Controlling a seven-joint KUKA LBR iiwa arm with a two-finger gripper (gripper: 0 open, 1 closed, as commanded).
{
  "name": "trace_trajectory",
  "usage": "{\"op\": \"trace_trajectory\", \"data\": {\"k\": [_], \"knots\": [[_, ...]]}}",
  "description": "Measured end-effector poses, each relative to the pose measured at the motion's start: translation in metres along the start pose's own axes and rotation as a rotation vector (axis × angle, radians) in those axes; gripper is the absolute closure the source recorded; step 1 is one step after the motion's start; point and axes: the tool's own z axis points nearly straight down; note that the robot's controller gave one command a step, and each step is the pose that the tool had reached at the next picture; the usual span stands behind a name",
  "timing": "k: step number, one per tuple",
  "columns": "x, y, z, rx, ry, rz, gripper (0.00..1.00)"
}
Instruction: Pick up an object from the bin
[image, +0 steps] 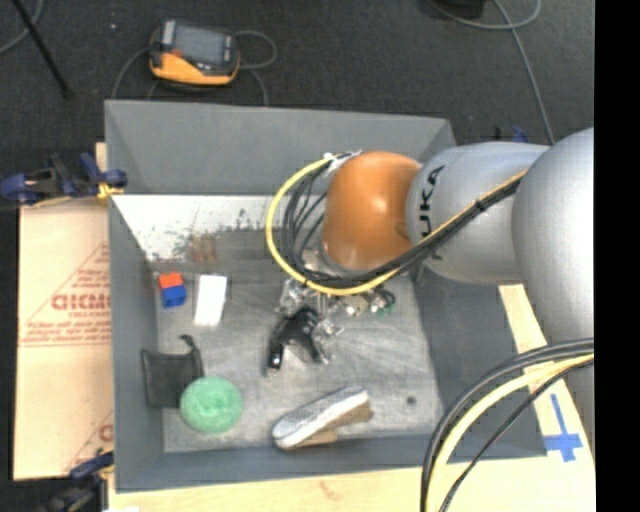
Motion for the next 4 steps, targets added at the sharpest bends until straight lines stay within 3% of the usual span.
{"op": "trace_trajectory", "data": {"k": [3,4], "knots": [[0.001,0.0,-0.011,-0.004,0.007,0.003,1.0],[0.002,0.0,-0.031,-0.005,0.01,0.003,1.0]]}}
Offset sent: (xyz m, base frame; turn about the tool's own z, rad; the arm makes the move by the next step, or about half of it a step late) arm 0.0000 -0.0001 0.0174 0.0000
